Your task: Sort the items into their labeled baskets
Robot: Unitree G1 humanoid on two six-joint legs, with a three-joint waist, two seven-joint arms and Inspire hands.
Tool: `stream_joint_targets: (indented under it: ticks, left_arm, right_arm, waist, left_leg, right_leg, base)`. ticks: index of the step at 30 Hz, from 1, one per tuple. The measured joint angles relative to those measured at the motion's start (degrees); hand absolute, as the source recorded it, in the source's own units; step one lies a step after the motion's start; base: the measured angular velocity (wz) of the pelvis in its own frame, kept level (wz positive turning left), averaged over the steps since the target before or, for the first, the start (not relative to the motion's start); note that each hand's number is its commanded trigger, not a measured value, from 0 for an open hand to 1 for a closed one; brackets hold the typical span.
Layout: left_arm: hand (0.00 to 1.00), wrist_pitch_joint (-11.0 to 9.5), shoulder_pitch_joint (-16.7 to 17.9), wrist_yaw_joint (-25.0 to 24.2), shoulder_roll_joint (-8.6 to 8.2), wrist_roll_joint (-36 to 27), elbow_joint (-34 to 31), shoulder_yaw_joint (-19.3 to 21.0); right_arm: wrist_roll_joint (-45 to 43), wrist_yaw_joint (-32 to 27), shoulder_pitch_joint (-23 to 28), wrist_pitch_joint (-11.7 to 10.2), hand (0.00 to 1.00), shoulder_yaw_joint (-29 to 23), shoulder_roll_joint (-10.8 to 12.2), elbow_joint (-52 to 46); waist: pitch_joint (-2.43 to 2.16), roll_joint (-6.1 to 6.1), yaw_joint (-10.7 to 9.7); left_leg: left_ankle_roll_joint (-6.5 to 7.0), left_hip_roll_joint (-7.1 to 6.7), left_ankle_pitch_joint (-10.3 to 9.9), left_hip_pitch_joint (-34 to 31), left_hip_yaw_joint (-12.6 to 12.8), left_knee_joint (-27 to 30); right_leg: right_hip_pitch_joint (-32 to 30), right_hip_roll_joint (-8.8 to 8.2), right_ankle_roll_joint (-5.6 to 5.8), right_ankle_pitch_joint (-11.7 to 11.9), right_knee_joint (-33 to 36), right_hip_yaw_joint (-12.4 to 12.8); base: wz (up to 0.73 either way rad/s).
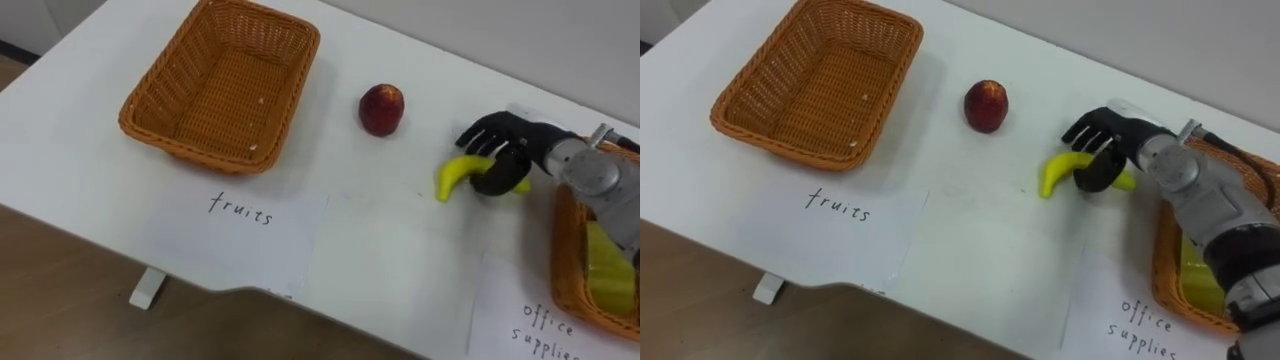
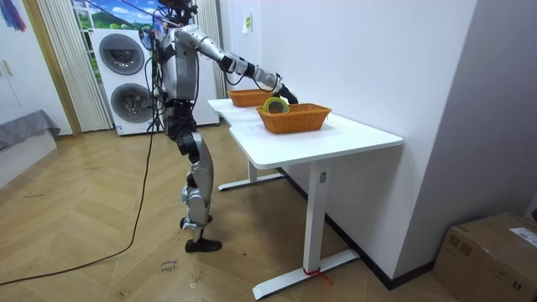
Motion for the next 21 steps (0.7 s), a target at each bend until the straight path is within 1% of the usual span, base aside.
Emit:
stream_joint_targets:
  ticks: [11, 13, 15, 21]
  left_arm:
    - [0.0, -0.1, 0.2, 0.9, 0.04, 0.0, 0.0, 0.1]
    - [0.0, -0.1, 0.2, 0.9, 0.32, 0.0, -0.1, 0.2]
    - [0.0, -0.1, 0.4, 0.9, 0.34, 0.0, -0.1, 0.1]
    - [0.0, -0.1, 0.6, 0.9, 0.59, 0.0, 0.0, 0.1]
  right_arm:
    - [0.1, 1.5, 0.5, -0.4, 1.0, 0.0, 0.0, -0.1]
    - [0.1, 1.4, 1.8, -0.3, 1.0, 0.0, -0.1, -1.6]
    - [0.2, 1.4, 2.5, -0.4, 1.0, 0.0, -0.1, -2.8]
    - [0.2, 1.4, 3.5, -0.4, 1.0, 0.1, -0.1, -4.3]
  waist:
    - [-0.04, -0.05, 0.0]
    - [-0.34, -0.45, 0.0]
    - [-0.43, -0.57, 0.0]
    - [-0.42, -0.57, 0.1]
  left_leg:
    - [0.0, 0.01, 0.0, 0.9, 0.1, -0.2]
    - [-0.02, 0.02, 0.0, 1.2, 0.1, -0.9]
    - [-0.02, 0.03, 0.0, 1.3, 0.1, -0.9]
    - [-0.03, 0.03, 0.0, 2.3, 0.1, -1.4]
  right_leg:
    - [0.9, 0.09, 0.11, 0.1, -0.6, 0.0]
    - [1.2, 0.18, 0.13, 0.1, -0.9, 0.0]
    - [1.3, 0.21, 0.13, 0.1, -0.9, 0.1]
    - [1.9, 0.2, 0.14, 0.1, -1.0, 0.2]
  base:
    - [0.0]
    - [0.0]
    - [0.0]
    - [0.0]
